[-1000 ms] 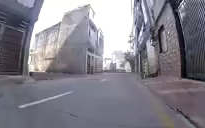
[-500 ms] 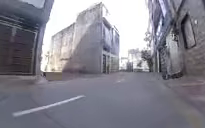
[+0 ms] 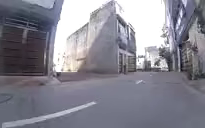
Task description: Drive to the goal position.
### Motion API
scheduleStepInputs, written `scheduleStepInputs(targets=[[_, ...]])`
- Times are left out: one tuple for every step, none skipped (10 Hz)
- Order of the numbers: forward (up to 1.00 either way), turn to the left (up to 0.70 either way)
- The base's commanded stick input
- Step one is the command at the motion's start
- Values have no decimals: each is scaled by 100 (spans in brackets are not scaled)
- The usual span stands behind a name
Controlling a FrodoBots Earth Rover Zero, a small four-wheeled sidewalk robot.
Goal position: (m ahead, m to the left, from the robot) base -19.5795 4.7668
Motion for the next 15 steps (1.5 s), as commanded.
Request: scheduleStepInputs(targets=[[100, 27], [100, 27], [100, 27], [100, 27], [100, 27], [100, 27], [100, 27], [100, 27], [100, 27], [100, 27], [100, 27], [100, 27], [100, 27], [100, 27], [100, 27]])
